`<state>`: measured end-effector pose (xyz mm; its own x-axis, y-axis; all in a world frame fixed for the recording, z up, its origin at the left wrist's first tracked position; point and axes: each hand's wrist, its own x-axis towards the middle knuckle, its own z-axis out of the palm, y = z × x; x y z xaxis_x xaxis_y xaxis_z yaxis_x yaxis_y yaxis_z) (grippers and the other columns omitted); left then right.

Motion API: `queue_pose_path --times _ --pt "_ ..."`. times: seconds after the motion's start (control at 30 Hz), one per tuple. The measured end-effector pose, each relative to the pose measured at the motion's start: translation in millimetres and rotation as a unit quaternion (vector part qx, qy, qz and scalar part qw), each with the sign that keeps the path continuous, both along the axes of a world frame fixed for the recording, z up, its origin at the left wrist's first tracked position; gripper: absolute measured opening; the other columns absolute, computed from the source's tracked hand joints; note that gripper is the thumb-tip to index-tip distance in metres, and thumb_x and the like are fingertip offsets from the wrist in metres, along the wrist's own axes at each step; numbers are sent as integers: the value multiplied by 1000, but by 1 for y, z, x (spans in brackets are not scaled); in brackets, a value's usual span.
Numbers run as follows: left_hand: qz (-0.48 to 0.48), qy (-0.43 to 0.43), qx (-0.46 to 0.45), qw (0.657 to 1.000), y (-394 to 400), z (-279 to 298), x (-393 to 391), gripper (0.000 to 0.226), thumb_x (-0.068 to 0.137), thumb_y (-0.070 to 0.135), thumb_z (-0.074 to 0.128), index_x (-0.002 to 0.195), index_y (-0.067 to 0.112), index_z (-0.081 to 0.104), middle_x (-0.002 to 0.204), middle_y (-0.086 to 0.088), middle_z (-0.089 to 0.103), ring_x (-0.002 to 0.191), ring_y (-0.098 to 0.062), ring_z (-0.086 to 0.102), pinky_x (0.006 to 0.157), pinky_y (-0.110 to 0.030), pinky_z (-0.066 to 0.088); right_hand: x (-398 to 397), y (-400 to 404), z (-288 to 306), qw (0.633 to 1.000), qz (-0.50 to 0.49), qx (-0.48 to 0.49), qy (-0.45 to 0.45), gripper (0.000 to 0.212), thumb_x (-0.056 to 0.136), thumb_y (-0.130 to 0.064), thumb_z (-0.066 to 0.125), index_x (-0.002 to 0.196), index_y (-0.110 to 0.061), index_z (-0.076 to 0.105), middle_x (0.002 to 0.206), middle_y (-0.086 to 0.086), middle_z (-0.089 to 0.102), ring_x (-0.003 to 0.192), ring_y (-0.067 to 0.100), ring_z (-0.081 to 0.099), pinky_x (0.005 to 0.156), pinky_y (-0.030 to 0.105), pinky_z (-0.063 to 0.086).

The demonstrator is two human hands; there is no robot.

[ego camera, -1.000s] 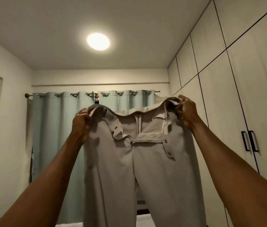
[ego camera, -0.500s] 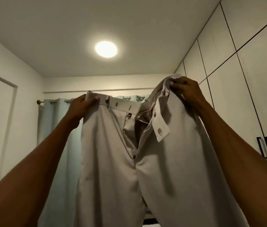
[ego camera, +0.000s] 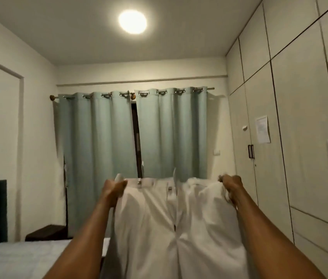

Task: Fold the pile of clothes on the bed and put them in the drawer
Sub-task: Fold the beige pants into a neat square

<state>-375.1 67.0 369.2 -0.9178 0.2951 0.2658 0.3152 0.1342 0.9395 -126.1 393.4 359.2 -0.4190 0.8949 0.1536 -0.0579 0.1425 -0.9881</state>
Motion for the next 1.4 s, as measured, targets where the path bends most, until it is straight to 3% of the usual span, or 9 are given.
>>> queue_pose_path --times 0.2,0.33,0.43,0.6,0.77,1.03,1.13,1.23,1.4 --pt "47 -86 -8 995 36 -126 -13 34 91 30 60 95 -3 68 97 -25 67 86 -37 63 67 -35 44 -25 -5 -124 993 -61 -97 -17 36 82 -30 65 100 1 66 76 8 60 63 24 52 62 34 45" --pt "34 -122 -9 992 65 -164 -18 46 95 38 53 113 -3 62 115 -23 66 107 -42 62 95 -46 52 -36 -19 -151 995 -65 -76 4 35 92 -34 59 99 -1 68 88 12 69 80 31 64 72 39 52" --pt "29 -124 53 991 84 -153 11 40 100 31 52 122 -2 57 117 -18 63 110 -38 60 97 -43 50 -48 -35 -143 996 -64 -46 31 34 94 -31 58 106 -1 68 101 15 71 93 35 65 82 40 53" --pt "-103 -122 174 972 116 -116 84 11 96 22 62 100 15 54 93 -9 63 79 -23 60 61 -33 49 -77 -74 -107 996 0 77 39 21 95 -20 59 114 -12 64 107 6 68 96 26 62 83 33 49" --pt "-178 -51 149 971 132 -92 120 42 94 36 65 125 15 47 109 -9 65 94 -20 67 65 -29 55 -97 -110 -93 985 60 151 54 38 103 -35 53 137 -20 51 118 5 67 104 23 66 93 43 57" --pt "-289 -116 226 923 114 -77 129 65 101 61 21 118 20 68 114 -4 71 110 -20 64 80 -34 54 -77 -119 -78 973 75 216 36 61 93 -49 64 143 -24 40 121 0 64 100 21 68 85 39 60" --pt "-248 -70 215 942 105 -75 124 50 104 50 35 121 16 66 119 -5 70 112 -25 64 81 -34 55 -57 -118 -61 976 18 190 105 41 98 -27 63 136 -15 52 119 7 66 105 25 65 82 28 52" --pt "-164 -35 188 968 84 -88 106 55 96 40 61 144 18 43 138 -4 55 123 -26 56 90 -35 49 -22 -114 -41 958 160 113 210 27 97 -27 65 123 -17 62 108 2 72 101 21 69 75 20 55" --pt "-350 -102 172 915 60 -80 109 58 81 38 76 134 21 58 125 -9 69 114 -27 66 90 -43 56 11 -106 -10 942 252 75 208 34 96 -37 64 121 -13 65 108 6 76 101 21 72 88 32 58"
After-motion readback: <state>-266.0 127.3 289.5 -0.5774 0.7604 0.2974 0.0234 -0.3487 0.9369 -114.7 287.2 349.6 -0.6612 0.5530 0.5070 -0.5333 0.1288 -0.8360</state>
